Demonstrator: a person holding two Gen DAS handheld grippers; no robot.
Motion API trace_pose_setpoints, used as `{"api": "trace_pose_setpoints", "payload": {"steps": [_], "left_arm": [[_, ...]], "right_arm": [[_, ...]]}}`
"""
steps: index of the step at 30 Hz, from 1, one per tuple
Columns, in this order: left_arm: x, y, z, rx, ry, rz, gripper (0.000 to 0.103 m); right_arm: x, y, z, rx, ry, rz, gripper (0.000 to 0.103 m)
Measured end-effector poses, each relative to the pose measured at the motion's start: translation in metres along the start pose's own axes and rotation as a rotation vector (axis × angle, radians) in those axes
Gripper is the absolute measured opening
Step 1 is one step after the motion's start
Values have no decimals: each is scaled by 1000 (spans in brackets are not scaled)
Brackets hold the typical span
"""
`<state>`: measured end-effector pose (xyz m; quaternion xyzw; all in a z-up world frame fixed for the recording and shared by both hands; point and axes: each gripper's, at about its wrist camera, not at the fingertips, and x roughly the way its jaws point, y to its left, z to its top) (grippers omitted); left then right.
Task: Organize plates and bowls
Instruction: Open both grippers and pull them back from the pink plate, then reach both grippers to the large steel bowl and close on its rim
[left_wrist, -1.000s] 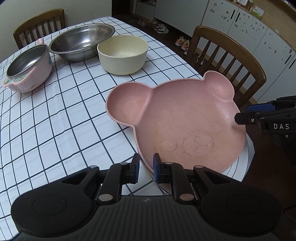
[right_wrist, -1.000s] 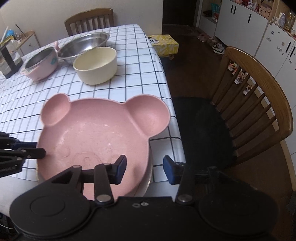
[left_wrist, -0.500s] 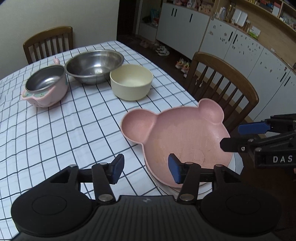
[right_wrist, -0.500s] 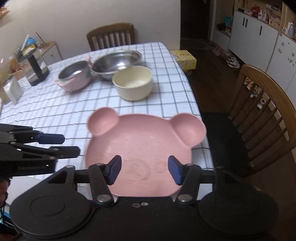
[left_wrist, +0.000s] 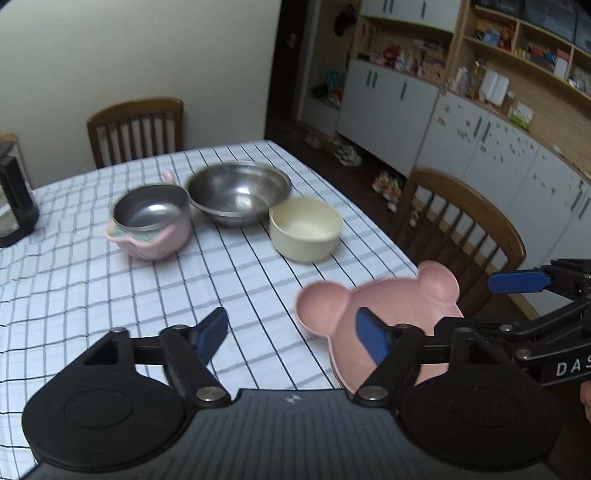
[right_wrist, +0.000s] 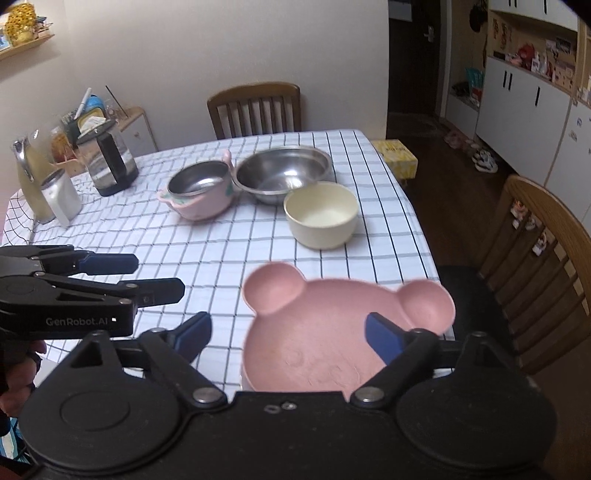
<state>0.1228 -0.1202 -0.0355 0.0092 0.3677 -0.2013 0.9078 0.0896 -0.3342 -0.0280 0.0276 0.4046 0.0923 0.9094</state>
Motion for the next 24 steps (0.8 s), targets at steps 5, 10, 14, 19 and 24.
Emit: {"api": "trace_pose_setpoints", "payload": {"steps": [5, 10, 14, 19, 24], "left_arm": [[-2, 9, 15, -22, -41, 32, 78], [11, 20, 35, -56, -54, 76, 78], [29, 29, 54, -81, -49, 111, 78], [61, 41, 77, -139, -28, 143, 78], [98, 47, 95, -176, 7, 170, 78]], "right_arm": [[1, 9, 19, -6, -55, -12, 103], [13, 8, 46, -31, -57, -39, 103], [31, -4, 70, -18, -79, -45, 103], [61, -28, 105, 7, -80, -61, 103], [95, -46, 138, -9, -42, -63, 103]]}}
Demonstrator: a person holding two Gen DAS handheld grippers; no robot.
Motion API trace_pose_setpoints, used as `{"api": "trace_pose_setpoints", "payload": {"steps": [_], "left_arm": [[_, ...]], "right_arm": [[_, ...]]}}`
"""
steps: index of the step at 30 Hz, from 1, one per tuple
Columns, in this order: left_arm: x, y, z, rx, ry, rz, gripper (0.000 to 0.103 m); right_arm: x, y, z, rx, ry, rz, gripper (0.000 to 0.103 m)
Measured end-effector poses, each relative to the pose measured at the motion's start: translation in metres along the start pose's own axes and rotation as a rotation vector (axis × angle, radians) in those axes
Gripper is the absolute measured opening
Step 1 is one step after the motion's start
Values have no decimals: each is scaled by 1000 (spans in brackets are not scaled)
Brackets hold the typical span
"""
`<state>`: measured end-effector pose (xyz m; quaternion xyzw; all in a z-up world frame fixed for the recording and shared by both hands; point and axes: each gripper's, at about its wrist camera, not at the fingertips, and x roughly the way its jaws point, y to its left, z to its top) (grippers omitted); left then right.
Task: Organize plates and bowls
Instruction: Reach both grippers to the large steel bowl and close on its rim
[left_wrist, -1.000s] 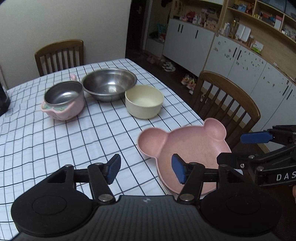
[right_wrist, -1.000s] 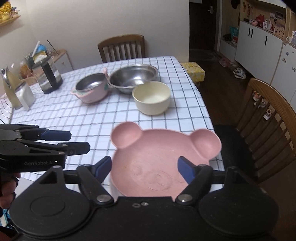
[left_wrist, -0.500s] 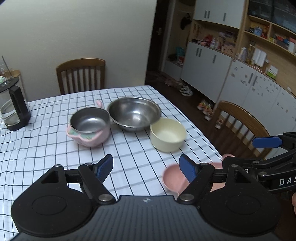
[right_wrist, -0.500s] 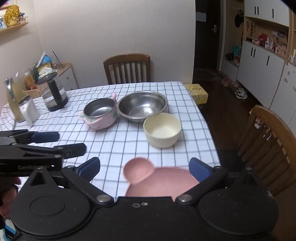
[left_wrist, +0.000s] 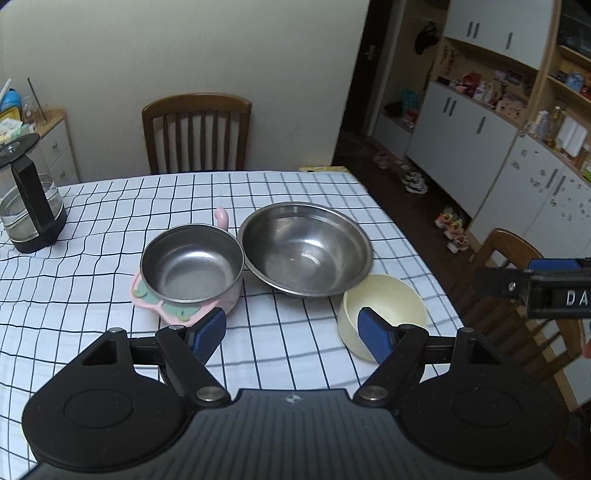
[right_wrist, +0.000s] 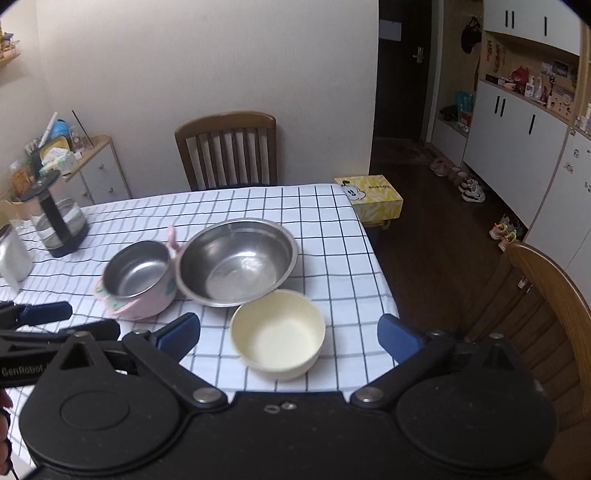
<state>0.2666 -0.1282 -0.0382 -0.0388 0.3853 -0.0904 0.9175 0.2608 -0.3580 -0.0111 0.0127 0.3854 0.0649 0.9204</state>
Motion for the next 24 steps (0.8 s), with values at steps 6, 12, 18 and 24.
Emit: {"api": "trace_pose_setpoints", "payload": {"steps": [6, 12, 18, 24], "left_arm": [[48, -5, 17, -44, 54, 55, 78], [89, -8, 29, -75, 96, 93, 78], [126, -6, 38, -113, 138, 135, 78], [153, -7, 43, -128, 174, 150, 74]], "right_arm": [[50, -14, 29, -14, 42, 13, 103], [99, -24, 50, -17, 96, 41, 100], [146, -33, 66, 11, 165, 50, 88], [185, -34, 71, 13, 218, 62, 76]]}}
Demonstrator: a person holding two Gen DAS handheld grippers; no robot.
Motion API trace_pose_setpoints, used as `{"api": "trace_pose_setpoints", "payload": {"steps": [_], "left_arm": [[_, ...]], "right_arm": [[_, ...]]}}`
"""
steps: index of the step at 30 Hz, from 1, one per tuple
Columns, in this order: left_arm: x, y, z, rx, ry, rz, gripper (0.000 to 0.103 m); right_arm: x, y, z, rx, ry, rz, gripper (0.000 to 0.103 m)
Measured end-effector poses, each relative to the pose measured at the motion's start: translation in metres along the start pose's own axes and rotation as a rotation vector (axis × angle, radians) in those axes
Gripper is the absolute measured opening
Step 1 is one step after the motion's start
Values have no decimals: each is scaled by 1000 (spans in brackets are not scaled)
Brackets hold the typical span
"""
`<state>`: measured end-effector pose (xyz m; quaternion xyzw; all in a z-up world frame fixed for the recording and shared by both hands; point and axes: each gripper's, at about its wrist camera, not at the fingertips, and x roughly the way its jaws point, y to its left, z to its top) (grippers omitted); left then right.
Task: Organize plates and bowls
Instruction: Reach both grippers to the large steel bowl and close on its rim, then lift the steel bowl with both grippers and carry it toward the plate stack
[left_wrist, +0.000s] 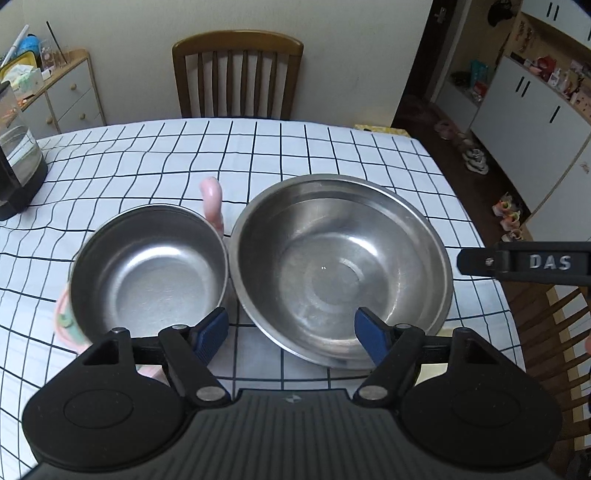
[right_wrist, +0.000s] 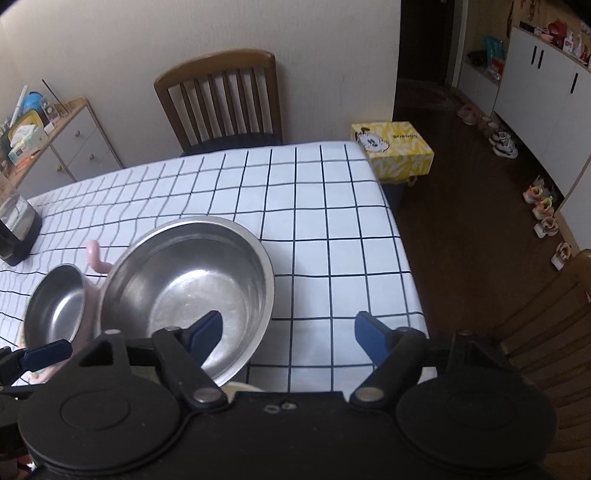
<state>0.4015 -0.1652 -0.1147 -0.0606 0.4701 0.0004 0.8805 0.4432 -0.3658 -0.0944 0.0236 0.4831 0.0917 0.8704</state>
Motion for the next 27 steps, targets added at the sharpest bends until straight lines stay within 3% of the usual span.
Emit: {"api": "trace_pose_setpoints", "payload": {"steps": [11, 18, 23, 27], "left_arm": [[31, 0, 2, -54, 63, 37, 51], [38, 6, 3, -80, 78, 51, 27], [34, 6, 4, -79, 58, 54, 23], [31, 6, 6, -84, 56, 49, 23]], "right_arm": [[41, -4, 7, 2, 63, 26, 49], [53, -5, 6, 21, 82, 57, 32], [52, -1, 6, 14, 77, 80, 13], [48, 5, 3, -26, 55, 56, 13]]}}
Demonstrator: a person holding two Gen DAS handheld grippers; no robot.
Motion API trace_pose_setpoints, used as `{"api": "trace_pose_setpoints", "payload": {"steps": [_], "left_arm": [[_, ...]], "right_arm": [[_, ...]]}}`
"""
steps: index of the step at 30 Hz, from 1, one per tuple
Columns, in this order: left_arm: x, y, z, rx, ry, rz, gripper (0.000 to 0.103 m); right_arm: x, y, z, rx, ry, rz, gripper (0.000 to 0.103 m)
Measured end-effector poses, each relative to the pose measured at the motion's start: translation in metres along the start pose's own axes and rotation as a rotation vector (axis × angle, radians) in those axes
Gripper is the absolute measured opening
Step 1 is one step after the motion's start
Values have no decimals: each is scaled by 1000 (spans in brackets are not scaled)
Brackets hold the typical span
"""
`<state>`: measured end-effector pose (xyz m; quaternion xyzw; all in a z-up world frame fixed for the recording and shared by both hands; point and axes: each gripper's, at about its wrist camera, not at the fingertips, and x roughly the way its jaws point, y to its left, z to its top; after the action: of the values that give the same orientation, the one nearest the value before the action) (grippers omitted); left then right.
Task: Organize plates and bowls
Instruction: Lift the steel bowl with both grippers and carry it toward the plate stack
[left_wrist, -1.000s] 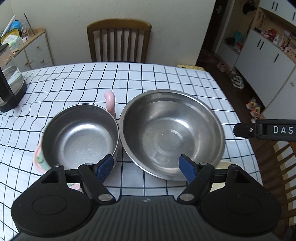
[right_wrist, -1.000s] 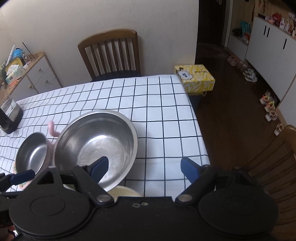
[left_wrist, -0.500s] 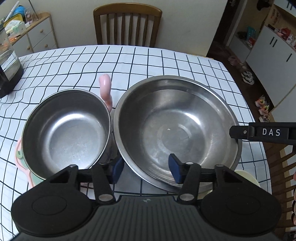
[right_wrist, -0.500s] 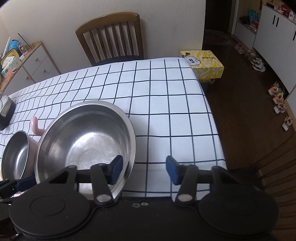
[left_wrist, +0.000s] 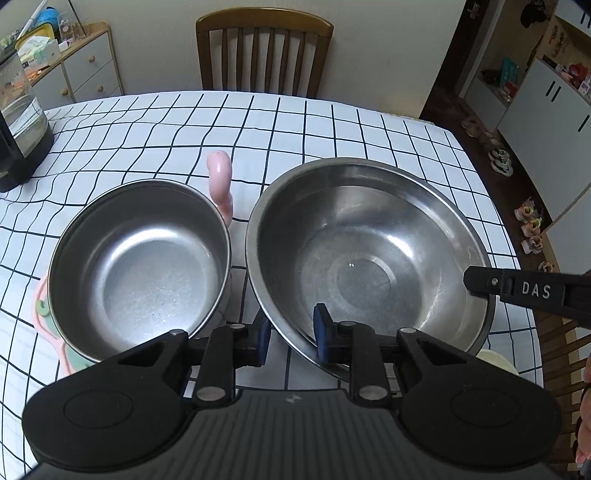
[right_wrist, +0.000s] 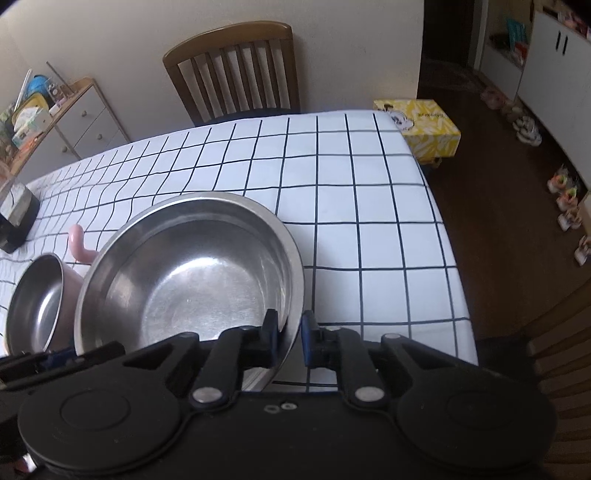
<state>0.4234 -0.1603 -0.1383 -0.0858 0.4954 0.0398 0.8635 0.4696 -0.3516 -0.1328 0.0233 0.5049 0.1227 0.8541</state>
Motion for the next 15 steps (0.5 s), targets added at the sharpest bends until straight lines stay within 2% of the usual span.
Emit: {"api": "trace_pose_setpoints", "payload": {"steps": [7, 15], "left_arm": [[-13, -1, 3, 3, -22, -15, 23], [-48, 3, 3, 33, -54, -57, 23]], "right_arm": [[-16, 4, -1, -47, -55, -12, 14], [-49, 0, -2, -10, -85, 15, 14]]}}
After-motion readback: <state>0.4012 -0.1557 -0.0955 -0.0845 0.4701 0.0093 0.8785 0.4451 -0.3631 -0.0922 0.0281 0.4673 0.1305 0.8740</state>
